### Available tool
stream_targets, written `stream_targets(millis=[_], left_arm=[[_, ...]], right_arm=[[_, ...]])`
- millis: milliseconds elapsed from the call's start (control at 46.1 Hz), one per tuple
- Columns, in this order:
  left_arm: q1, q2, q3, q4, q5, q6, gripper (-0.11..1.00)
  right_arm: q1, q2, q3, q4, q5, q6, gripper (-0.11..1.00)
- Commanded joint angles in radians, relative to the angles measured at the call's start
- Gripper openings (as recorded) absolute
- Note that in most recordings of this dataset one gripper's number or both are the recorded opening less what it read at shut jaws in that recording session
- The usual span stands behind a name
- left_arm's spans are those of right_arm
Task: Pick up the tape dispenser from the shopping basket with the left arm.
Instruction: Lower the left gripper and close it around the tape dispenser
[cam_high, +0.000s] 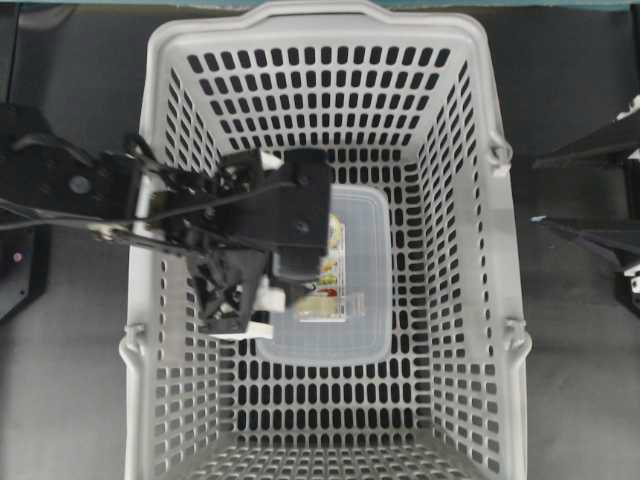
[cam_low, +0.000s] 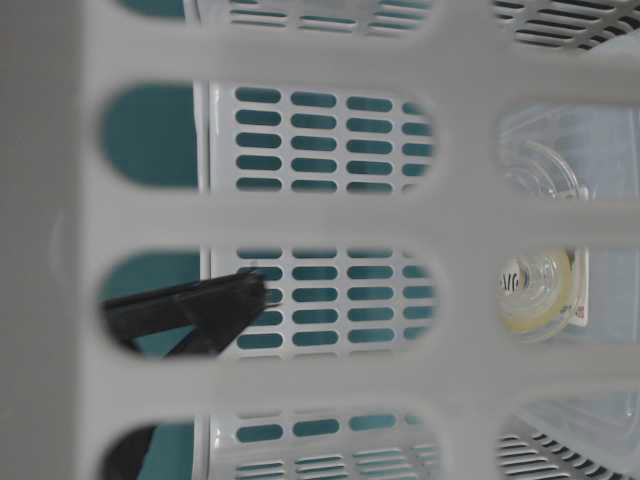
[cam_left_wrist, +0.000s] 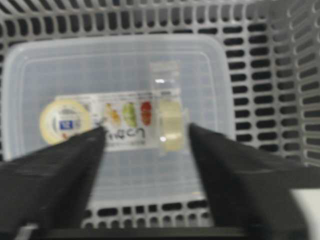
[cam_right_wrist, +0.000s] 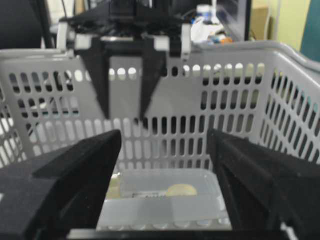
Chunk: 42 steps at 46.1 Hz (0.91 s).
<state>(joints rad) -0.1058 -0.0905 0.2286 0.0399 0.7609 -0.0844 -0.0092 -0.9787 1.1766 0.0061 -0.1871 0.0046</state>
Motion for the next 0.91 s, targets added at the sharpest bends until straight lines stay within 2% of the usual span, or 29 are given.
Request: stream_targets(millis=[0,43,108,455,650,715,758,888], left_arm=[[-0.011,0.023,-0.046,0.003,0.011,-0.006,0.74],[-0.015,0.048,-0.060,0.003,0.021,-0.014,0.84],[-0.021,0.072,-0.072,0.003,0.029,-0.021,0.91],[-0.040,0.206,-0.052,0.003,0.029,-0.057,0.89],[-0.037,0.232,-0.035,0.005,0.025,-0.060,0.87],[-0.035,0.230,-0.035,0.005,0.025,-0.048,0.82],[-0.035,0.229,-0.037,0.003,0.026,-0.043,0.73],[-0.038,0.206,-0.067,0.003,0.034,-0.029,0.33]], right_arm=[[-0.002,0.003,-0.012,0.003,-0.005,0.000,0.67],[-0.003,0.002,-0.011,0.005,-0.005,0.000,0.67],[-0.003,0.002,-0.011,0.003,-0.005,0.000,0.67],[-0.003,-0.006,-0.011,0.003,-0.005,0.000,0.67],[-0.003,-0.006,-0.009,0.003,-0.005,0.000,0.67],[-0.003,-0.006,-0.009,0.003,-0.005,0.000,0.67],[-0.003,-0.005,-0.009,0.003,-0.005,0.002,0.67],[-0.002,-0.006,-0.008,0.003,-0.005,0.002,0.67]])
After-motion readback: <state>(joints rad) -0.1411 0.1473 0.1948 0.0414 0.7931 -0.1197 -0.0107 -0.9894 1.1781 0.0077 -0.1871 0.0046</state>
